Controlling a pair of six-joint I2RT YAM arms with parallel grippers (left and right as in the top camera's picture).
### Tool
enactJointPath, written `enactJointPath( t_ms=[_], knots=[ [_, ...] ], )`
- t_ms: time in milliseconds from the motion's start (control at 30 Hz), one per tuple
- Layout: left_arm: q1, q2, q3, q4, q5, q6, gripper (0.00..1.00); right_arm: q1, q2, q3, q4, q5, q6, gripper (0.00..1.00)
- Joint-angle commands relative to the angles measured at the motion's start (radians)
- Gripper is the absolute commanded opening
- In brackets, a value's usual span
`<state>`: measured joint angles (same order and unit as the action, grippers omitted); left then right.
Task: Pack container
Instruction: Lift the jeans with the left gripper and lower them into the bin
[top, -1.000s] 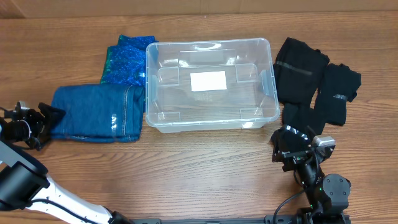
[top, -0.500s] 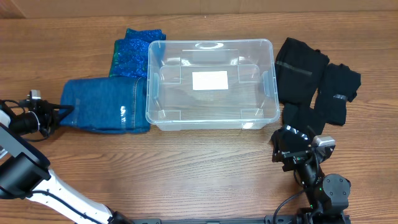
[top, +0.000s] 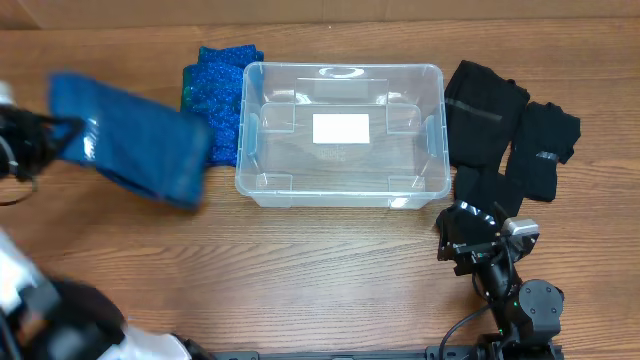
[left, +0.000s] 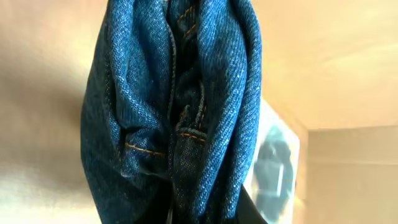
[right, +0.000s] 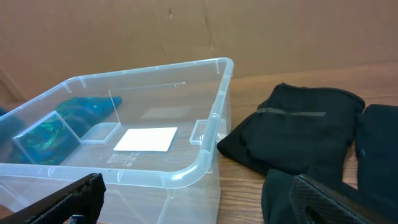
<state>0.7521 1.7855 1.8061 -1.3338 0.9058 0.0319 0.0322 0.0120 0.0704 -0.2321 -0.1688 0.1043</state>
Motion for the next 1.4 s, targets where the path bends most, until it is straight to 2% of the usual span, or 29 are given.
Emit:
enactJointPath(
  t_ms=[0,67,133,233,333,467,600,967,1200,1367],
  knots=[
    [-0.061,-0.342,0.142,0.076,0.208,-0.296,0.04,-0.006,-0.009,0.001,0.004,-0.001,0.0,1.0],
    [-0.118,-0.435,0.164,0.17,0.145,-0.425,0.04,-0.006,-0.009,0.001,0.004,-0.001,0.0,1.0],
    [-0.194,-0.507,0.169,0.233,0.022,-0.552,0.04,-0.006,-0.009,0.001,0.004,-0.001,0.0,1.0],
    [-0.389,-0.595,0.166,0.288,-0.305,-0.715,0.04,-0.006,-0.008,0.001,0.005,-0.001,-0.001,1.0],
    [-0.607,-0.61,0.159,0.336,-0.522,-0.8,0.04,-0.006,-0.007,0.001,0.005,-0.001,0.0,1.0],
    [-0.877,-0.537,0.148,0.396,-0.69,-0.856,0.04,-0.006,-0.007,0.001,0.005,-0.001,0.0,1.0],
    [-1.048,-0.369,0.146,0.433,-0.735,-0.883,0.04,-0.006,-0.007,0.001,0.005,-0.001,0.0,1.0],
    [-1.16,0.015,0.146,0.53,-0.706,-1.062,0.04,-0.006,-0.007,0.001,0.005,-0.001,0.0,1.0],
    [-1.252,0.132,0.146,0.545,-0.717,-1.124,0.04,-0.006,-0.007,0.001,0.005,-0.001,0.0,1.0],
    [-1.315,0.14,0.146,0.533,-0.827,-1.129,0.04,-0.006,-0.007,0.001,0.005,-0.001,-0.001,1.0]
  ],
)
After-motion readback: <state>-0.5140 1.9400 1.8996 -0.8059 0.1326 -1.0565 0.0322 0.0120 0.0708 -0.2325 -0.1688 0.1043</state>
